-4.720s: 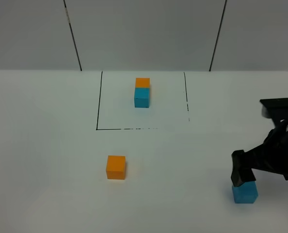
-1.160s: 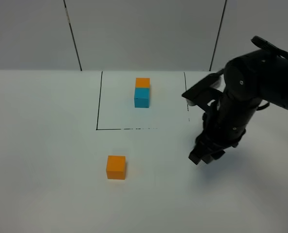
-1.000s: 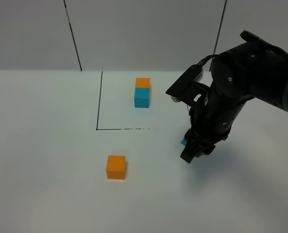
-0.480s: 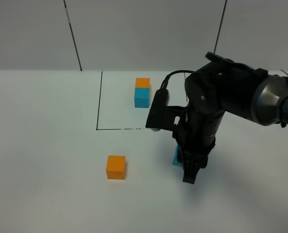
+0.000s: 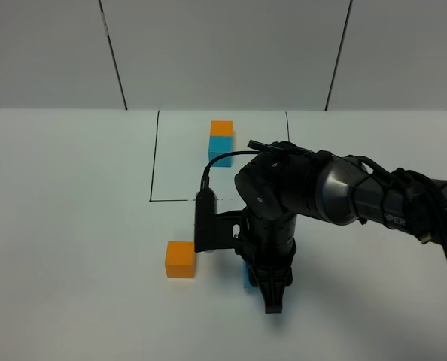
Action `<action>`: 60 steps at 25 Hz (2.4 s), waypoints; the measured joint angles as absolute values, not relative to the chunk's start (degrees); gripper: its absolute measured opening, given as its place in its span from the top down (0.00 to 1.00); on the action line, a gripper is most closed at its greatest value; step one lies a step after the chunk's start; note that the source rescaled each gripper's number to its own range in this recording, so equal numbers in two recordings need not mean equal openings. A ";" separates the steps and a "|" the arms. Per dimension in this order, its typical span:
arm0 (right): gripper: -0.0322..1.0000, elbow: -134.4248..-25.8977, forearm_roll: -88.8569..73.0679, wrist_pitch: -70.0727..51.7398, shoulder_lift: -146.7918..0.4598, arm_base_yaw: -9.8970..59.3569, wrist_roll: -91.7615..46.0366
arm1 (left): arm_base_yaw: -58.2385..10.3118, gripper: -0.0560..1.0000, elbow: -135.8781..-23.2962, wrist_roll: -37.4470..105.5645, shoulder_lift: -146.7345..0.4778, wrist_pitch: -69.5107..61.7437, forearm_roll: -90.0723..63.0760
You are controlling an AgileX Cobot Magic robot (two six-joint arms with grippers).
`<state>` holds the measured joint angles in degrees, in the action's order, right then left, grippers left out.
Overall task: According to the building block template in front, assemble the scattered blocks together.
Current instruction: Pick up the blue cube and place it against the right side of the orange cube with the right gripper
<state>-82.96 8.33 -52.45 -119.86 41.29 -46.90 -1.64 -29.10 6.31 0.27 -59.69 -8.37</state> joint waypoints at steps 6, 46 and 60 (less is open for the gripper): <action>0.97 -88.91 8.41 -53.05 -124.25 41.93 -48.04 | -1.64 0.46 -29.10 6.31 0.27 -59.69 -8.37; 0.97 -112.94 4.52 -66.10 -139.34 43.68 -42.74 | -1.64 0.31 -29.10 6.31 0.27 -59.69 -8.37; 0.97 -113.05 4.51 -67.43 -139.40 43.68 -44.74 | -1.64 0.31 -29.10 6.31 0.27 -59.69 -8.37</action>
<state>-113.05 4.51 -67.43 -139.40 43.68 -44.74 -1.64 -29.10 6.31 0.27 -59.69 -8.37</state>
